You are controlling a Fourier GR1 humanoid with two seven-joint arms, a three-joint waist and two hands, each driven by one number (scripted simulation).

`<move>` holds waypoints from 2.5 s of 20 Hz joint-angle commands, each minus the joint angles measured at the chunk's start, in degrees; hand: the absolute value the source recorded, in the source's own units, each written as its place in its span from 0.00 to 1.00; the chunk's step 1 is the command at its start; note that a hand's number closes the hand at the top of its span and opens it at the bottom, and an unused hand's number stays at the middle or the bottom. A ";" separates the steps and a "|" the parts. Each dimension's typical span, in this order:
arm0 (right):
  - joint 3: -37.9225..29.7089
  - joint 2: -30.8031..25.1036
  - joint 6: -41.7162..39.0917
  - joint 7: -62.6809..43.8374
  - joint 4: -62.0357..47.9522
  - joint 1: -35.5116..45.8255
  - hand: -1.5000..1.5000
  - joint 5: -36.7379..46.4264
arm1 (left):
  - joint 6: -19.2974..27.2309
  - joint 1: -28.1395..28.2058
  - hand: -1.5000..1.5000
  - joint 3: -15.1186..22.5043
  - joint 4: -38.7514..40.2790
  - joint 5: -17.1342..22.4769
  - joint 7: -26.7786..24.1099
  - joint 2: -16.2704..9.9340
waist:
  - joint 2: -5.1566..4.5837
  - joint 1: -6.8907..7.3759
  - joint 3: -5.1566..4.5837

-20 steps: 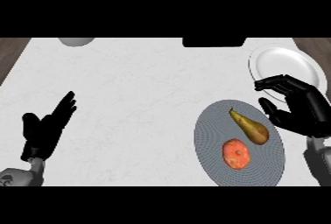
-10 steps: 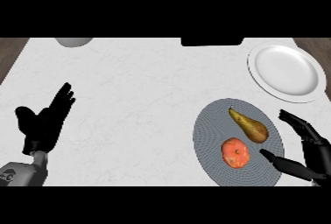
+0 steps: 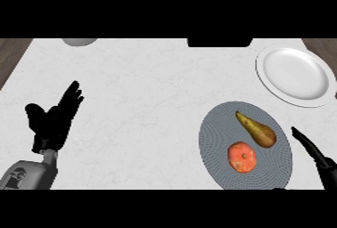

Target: Pick the squash from the placemat and place it in the plate

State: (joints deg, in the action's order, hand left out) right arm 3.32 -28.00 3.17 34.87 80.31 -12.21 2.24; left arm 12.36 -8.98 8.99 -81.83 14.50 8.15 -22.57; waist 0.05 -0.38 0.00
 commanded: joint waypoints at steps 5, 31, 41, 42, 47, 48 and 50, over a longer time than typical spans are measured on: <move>3.02 -3.31 -2.04 -15.23 12.94 -3.34 0.00 6.93 | -2.12 1.43 0.50 -1.78 -0.42 -1.61 0.40 0.62 | 0.04 0.14 -0.05; 10.43 4.24 -15.44 -43.69 10.37 11.90 0.00 31.49 | -6.61 0.39 0.50 -7.13 0.53 -7.74 1.13 5.77 | -0.04 0.42 0.00; 11.26 10.75 -12.28 -41.52 -1.58 16.80 0.00 40.00 | -7.65 -0.70 0.50 -8.92 2.19 -10.23 -0.11 8.42 | -0.11 0.49 0.01; 11.60 9.07 -12.36 -40.06 3.36 10.64 0.00 39.96 | -9.28 3.13 0.50 -9.84 -2.29 -8.82 -0.40 7.48 | -0.01 0.41 0.00; 14.82 9.39 -16.85 -38.43 -1.89 15.77 1.00 41.28 | -10.15 0.84 0.50 -10.12 1.94 -9.07 -0.01 7.17 | -0.17 0.78 0.01; 12.51 7.74 -18.55 -35.84 -2.14 16.82 1.00 38.97 | -10.15 0.11 0.50 -9.98 0.41 -8.44 1.82 7.67 | -0.12 0.72 0.02; 14.99 9.72 -13.08 -32.20 -5.47 15.68 1.00 42.27 | -9.23 -3.84 0.50 -11.55 5.25 -9.24 1.10 7.18 | -0.28 0.51 0.04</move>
State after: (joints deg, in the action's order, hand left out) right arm 15.43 -20.33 -11.25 -2.77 81.89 2.87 43.14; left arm 3.20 -9.90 -1.21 -79.68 5.29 9.07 -15.00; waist 0.83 -0.22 -1.05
